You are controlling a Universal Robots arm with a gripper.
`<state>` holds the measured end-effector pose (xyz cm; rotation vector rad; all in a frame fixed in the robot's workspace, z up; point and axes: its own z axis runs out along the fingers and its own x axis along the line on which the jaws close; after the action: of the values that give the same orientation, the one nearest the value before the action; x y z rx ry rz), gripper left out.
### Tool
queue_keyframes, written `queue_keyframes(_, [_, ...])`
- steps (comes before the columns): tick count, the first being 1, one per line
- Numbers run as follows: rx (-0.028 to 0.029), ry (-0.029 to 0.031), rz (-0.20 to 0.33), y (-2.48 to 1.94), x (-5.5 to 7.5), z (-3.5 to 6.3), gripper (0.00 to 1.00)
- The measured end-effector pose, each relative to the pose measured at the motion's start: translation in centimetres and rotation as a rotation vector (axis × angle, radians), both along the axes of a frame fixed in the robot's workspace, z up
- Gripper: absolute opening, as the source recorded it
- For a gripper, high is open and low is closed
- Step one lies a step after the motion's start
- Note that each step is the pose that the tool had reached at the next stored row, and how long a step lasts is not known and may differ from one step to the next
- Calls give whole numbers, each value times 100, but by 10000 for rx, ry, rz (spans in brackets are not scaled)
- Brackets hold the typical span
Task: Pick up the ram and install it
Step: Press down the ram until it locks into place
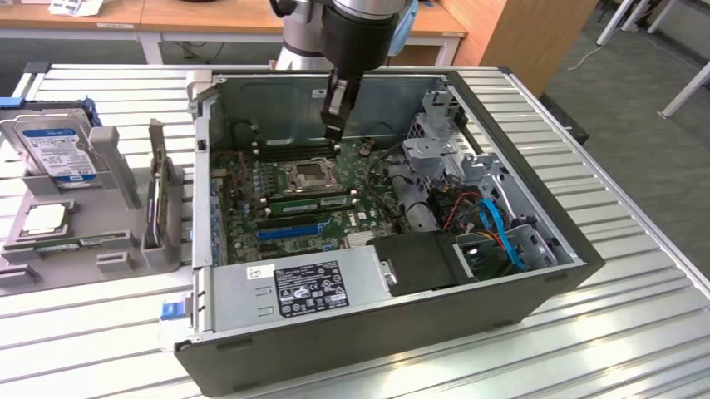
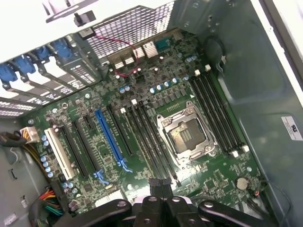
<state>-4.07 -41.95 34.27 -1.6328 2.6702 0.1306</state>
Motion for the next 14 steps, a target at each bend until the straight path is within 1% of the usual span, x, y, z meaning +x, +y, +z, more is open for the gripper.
queue_keyframes(14, [0, 0, -1216, 0, 0, 0, 10])
